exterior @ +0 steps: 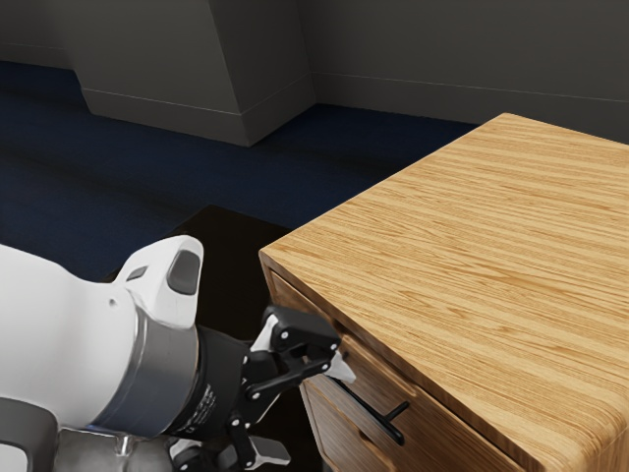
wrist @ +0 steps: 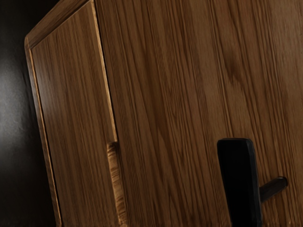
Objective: Pull the drawer handle with one arm to open the drawer
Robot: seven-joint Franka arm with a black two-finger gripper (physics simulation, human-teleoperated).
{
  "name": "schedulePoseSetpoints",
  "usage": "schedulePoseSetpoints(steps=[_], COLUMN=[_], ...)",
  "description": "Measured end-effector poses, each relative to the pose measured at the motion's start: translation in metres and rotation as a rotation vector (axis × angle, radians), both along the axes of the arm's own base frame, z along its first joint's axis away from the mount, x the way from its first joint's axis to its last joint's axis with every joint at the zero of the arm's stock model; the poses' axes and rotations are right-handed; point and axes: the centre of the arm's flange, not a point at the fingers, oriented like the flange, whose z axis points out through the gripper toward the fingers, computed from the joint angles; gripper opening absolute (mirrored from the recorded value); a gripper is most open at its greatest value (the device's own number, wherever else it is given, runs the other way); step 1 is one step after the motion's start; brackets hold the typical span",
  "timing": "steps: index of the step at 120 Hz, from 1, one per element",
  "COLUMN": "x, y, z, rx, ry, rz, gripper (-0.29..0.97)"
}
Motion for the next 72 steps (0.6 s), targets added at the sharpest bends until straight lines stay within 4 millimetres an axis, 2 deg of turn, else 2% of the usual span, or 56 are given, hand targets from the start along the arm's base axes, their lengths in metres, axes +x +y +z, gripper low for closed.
schedulePoseSetpoints(steps=[72], x=[-0.0098], y=[-0.0067], z=[-0.0044], rx=[0.0], ry=[0.005], rz=[-0.048], gripper=[0.67])
